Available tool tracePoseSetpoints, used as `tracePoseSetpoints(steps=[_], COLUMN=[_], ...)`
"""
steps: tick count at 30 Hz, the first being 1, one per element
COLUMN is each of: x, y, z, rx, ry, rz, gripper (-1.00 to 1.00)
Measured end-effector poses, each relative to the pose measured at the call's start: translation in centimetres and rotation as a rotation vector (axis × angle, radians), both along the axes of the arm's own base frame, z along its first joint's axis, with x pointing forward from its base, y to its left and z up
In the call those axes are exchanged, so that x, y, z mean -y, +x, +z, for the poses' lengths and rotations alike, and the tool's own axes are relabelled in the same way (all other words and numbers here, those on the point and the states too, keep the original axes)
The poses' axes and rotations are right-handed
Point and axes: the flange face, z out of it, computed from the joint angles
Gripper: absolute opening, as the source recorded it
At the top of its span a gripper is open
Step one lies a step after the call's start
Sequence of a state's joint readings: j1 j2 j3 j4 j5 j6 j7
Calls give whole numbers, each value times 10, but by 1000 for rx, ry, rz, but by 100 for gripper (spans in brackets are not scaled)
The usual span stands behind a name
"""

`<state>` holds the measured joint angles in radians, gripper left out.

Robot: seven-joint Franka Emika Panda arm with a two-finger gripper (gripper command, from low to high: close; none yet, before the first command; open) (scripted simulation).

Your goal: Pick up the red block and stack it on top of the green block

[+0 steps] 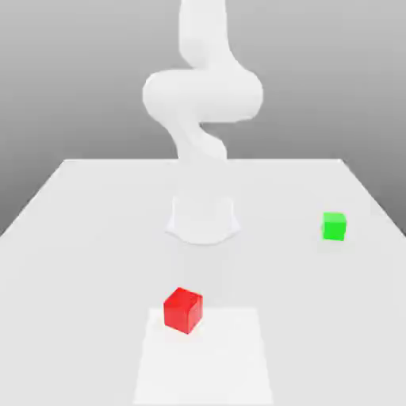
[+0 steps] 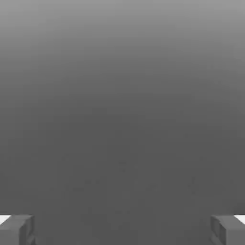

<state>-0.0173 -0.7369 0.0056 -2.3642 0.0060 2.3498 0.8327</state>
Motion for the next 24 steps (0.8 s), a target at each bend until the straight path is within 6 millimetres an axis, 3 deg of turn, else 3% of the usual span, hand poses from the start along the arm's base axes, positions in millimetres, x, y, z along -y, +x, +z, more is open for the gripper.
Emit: tracePoseSetpoints(steps=[4,9,13,18,23,24], x=[8,18,25,31,31,31], y=[35,44,24,-28,-37,-38], z=[-99,-224,-326,-450,-504,-512], rx=[-148,-331,-487,-682,-708,-708], ry=[45,94,129,163,167,167], rz=[-77,-181,-278,-404,-422,-422], gripper=[0,0,0,0,0,-100])
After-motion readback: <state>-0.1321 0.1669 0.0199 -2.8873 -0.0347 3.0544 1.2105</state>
